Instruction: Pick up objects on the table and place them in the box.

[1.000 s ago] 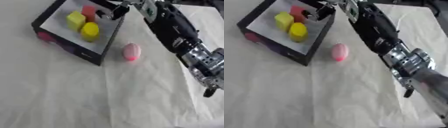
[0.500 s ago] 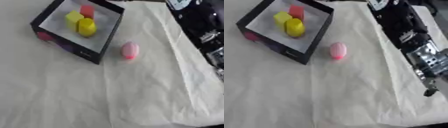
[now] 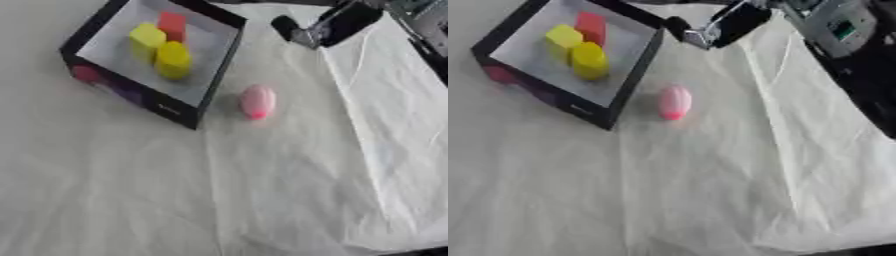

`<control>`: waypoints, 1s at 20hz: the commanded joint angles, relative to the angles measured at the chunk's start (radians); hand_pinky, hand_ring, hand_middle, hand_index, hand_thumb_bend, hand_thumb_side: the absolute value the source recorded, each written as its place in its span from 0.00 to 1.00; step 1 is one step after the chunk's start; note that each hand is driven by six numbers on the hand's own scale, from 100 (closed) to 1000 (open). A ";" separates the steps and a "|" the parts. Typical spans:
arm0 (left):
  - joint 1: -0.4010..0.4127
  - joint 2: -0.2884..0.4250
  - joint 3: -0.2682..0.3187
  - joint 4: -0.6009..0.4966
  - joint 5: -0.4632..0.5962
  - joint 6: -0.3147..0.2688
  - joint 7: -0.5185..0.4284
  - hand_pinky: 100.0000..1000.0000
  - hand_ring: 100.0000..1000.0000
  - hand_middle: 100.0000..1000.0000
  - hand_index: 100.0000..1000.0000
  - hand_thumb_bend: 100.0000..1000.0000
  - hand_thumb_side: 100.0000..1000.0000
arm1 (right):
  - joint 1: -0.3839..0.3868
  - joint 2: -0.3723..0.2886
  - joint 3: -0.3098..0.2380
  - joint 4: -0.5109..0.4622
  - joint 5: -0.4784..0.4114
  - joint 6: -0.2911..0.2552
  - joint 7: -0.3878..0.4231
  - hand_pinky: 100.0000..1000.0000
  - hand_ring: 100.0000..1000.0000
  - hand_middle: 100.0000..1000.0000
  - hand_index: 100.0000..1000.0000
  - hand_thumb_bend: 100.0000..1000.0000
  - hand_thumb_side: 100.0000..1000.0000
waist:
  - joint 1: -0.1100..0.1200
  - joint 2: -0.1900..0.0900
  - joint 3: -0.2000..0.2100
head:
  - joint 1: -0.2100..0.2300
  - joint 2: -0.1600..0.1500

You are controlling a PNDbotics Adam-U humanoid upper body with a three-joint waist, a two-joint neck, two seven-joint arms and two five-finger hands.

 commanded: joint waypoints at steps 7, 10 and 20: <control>0.006 0.026 0.014 -0.006 -0.012 0.006 -0.005 0.73 0.60 0.59 0.71 0.00 0.53 | 0.091 0.021 0.039 -0.085 0.160 0.047 0.047 0.98 0.93 0.74 0.90 0.00 0.21 | 0.024 -0.035 -0.015 | 0.010 0.006; 0.009 0.024 0.014 -0.004 -0.014 0.005 -0.008 0.73 0.60 0.59 0.71 0.00 0.53 | 0.107 0.054 0.051 -0.078 0.196 0.056 0.059 0.98 0.93 0.74 0.90 0.00 0.20 | 0.027 -0.034 -0.020 | 0.014 0.006; 0.019 0.017 0.015 0.002 -0.021 0.003 -0.018 0.73 0.60 0.59 0.71 0.00 0.53 | 0.146 0.131 0.057 -0.036 0.262 0.091 0.061 1.00 0.95 0.73 0.91 0.00 0.17 | 0.036 -0.030 -0.031 | 0.023 0.006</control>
